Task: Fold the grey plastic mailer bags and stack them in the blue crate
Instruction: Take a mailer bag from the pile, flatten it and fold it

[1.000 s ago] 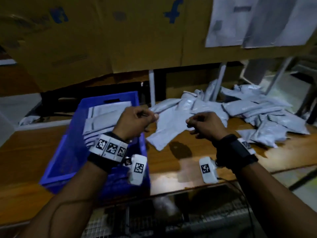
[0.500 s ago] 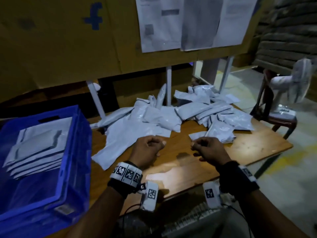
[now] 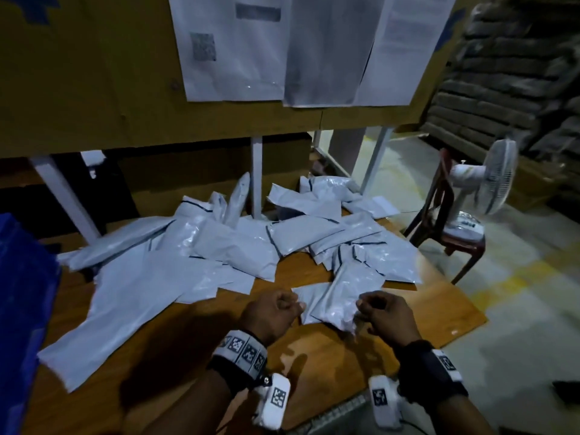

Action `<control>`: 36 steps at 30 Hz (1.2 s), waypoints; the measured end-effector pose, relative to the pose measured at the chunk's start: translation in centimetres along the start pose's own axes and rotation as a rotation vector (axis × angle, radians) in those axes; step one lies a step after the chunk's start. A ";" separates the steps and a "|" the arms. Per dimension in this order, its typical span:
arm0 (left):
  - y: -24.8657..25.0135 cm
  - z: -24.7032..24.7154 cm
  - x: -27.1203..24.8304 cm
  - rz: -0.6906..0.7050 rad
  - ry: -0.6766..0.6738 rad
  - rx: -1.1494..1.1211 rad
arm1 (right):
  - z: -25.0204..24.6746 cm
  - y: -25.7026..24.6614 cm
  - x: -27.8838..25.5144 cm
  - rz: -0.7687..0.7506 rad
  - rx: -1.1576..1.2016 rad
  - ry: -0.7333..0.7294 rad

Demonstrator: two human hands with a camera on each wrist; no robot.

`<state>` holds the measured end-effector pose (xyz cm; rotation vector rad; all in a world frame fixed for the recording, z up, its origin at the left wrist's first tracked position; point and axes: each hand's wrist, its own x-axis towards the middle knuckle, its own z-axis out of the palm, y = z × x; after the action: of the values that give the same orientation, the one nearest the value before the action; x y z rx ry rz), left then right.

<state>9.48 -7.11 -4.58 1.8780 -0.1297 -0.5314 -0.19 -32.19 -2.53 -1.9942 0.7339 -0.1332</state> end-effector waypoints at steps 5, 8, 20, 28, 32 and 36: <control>2.4 5.7 2.8 -0.009 0.060 0.168 | -1.1 1.9 6.6 0.028 -0.111 0.076; 3.7 8.6 3.3 -0.096 0.065 0.337 | -1.0 2.9 8.6 0.067 -0.053 0.024; 3.7 5.1 0.4 -0.016 0.247 0.237 | -1.1 -0.2 6.3 0.089 0.427 -0.253; -1.2 -10.0 -10.6 -0.030 0.226 0.153 | 5.7 -4.8 -2.3 0.077 0.525 -0.534; -5.7 -16.0 -14.3 -0.111 0.227 0.176 | 11.2 -5.7 -7.7 0.038 0.296 -0.557; -10.5 -19.3 -16.1 -0.135 0.322 0.245 | 15.6 -4.3 -11.7 0.072 0.135 -0.508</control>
<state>1.48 18.97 -4.04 2.1971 0.1524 -0.3071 -1.82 -12.35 -4.75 -1.7640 0.4519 0.3475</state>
